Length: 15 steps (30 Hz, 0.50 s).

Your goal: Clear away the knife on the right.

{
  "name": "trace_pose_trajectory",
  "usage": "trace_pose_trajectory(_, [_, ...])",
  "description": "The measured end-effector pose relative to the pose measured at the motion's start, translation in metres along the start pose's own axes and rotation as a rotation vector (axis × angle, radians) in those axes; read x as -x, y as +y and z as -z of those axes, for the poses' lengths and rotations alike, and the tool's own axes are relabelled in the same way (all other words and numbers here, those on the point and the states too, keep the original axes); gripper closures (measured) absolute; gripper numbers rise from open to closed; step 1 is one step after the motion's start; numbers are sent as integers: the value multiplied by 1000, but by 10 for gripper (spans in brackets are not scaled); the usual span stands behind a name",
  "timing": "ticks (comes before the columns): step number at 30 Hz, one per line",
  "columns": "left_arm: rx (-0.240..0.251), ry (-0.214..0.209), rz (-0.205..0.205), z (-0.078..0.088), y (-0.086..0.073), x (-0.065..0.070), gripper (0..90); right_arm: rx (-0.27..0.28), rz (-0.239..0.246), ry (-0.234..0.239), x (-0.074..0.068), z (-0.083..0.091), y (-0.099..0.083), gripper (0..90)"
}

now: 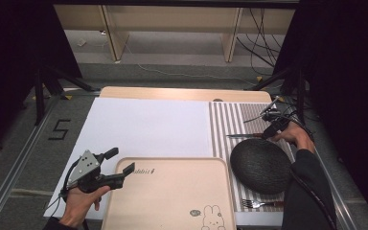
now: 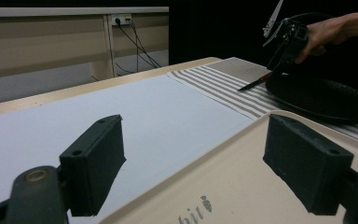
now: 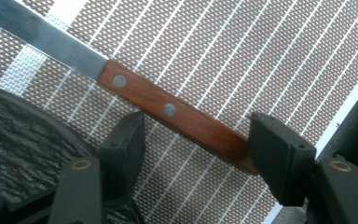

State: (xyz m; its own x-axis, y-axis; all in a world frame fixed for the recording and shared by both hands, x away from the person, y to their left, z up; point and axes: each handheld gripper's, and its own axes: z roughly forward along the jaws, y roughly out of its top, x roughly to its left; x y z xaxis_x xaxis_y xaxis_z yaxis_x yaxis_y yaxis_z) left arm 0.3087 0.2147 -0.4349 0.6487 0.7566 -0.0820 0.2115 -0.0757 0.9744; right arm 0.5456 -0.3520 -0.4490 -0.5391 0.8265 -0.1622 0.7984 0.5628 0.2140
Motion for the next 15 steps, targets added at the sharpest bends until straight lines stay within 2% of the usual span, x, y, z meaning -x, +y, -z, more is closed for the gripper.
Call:
trace_pose_trajectory(2, [-1, 0, 0, 0, 0, 0, 193, -17, -2, 1, -1, 1, 1, 386])
trace_pose_trajectory(3, [-1, 1, 1, 0, 0, 0, 194, -6, 1, -6, -1, 0, 1, 384])
trace_pose_trajectory(5, [7, -3, 2, 0, 0, 0, 193, -9, 24, -14, -2, -1, 2, 391])
trace_pose_trajectory(7, [0, 1, 1, 1, 0, 0, 193, -27, 12, -14, -4, 0, 3, 396])
trace_pose_trajectory(8, [0, 2, 1, 1, 0, 0, 193, -28, 34, -16, -3, 0, 4, 395])
trace_pose_trajectory(9, [0, 2, 1, 1, 0, 0, 193, -11, 34, -22, -3, -1, 4, 396])
trace_pose_trajectory(11, [0, 0, -2, 1, 0, 0, 194, -23, 27, -24, -5, -1, 5, 401])
trace_pose_trajectory(13, [0, 2, 3, 1, 0, 0, 194, -18, 47, -28, -4, -1, 5, 401])
trace_pose_trajectory(15, [0, 3, 2, 2, 0, 0, 193, -24, 38, -28, -5, -1, 5, 406])
